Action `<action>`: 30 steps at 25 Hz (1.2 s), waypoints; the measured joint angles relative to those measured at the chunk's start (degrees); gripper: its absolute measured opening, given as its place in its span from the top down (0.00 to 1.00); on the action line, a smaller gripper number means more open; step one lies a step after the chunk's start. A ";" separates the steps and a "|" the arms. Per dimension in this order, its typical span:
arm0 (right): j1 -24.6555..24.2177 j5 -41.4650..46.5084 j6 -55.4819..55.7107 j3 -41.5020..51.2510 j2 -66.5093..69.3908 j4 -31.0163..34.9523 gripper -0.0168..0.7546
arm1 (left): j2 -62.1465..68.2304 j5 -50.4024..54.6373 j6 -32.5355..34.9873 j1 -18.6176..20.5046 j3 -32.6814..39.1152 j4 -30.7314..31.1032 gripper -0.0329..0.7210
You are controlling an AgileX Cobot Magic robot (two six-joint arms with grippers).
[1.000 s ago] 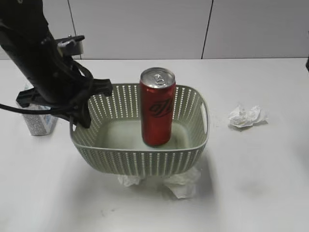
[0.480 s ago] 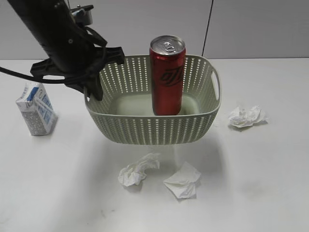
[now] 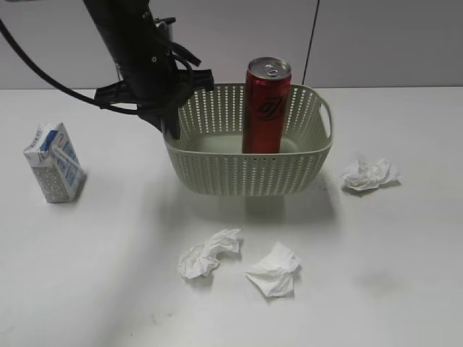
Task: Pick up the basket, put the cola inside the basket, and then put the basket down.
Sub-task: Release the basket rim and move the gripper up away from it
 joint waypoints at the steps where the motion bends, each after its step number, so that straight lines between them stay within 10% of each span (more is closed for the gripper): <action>1: 0.00 -0.02 -0.02 0.00 -2.59 0.00 0.21 | 1.01 0.00 0.00 0.38 -1.16 0.00 0.96; 26: 0.00 -0.10 0.16 0.25 -8.65 0.00 0.33 | 9.25 -3.01 3.33 1.36 -4.79 0.56 0.95; 30: 0.00 -0.10 0.16 0.25 -8.65 0.00 0.33 | 9.20 -3.15 3.78 1.36 -4.98 0.01 0.77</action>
